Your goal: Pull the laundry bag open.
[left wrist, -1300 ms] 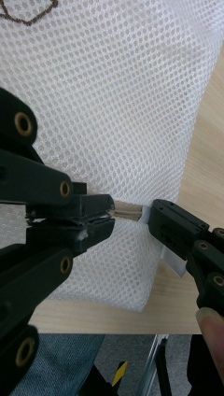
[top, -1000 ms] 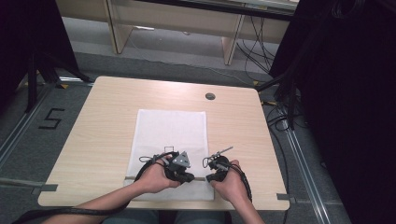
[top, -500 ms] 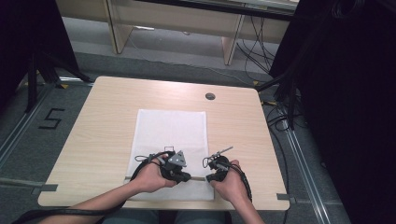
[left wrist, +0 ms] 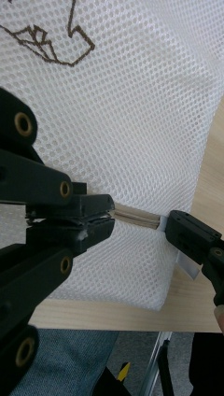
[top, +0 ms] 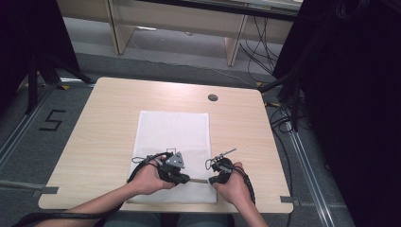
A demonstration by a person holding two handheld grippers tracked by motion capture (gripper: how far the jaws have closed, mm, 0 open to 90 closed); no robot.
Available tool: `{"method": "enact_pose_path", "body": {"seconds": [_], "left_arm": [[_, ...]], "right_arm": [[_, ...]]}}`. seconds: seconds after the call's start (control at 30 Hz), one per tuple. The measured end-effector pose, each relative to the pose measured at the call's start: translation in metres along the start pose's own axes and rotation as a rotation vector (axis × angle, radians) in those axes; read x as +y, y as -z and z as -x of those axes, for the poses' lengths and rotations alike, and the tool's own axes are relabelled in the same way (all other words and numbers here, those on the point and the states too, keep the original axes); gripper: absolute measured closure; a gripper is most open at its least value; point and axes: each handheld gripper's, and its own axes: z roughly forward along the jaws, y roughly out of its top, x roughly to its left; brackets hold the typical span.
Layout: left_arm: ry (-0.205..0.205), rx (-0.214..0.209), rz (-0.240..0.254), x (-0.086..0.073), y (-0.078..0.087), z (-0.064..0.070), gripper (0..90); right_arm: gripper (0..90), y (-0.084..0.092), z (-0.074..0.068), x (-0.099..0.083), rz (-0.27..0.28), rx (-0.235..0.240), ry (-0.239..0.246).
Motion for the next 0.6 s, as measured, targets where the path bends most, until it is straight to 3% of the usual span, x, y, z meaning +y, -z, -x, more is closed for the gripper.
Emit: {"method": "enact_pose_path", "body": {"seconds": [0.47,0.5,0.6], "left_arm": [[0.023,0.005,0.009,-0.0043,0.006,-0.0009,87.3],[0.005,0.009,0.004,-0.0044,0.0074,-0.0019,87.3],[0.022,0.012,0.005,-0.0061,0.0085,-0.0021,87.3]], "right_arm": [[90.0,0.0001,0.0003,-0.0001,-0.004,-0.001,-0.002],[90.0,0.0001,0.0003,-0.0001,-0.004,-0.001,-0.002],[90.0,0.0002,0.0007,-0.0002,-0.006,-0.002,0.007]]}}
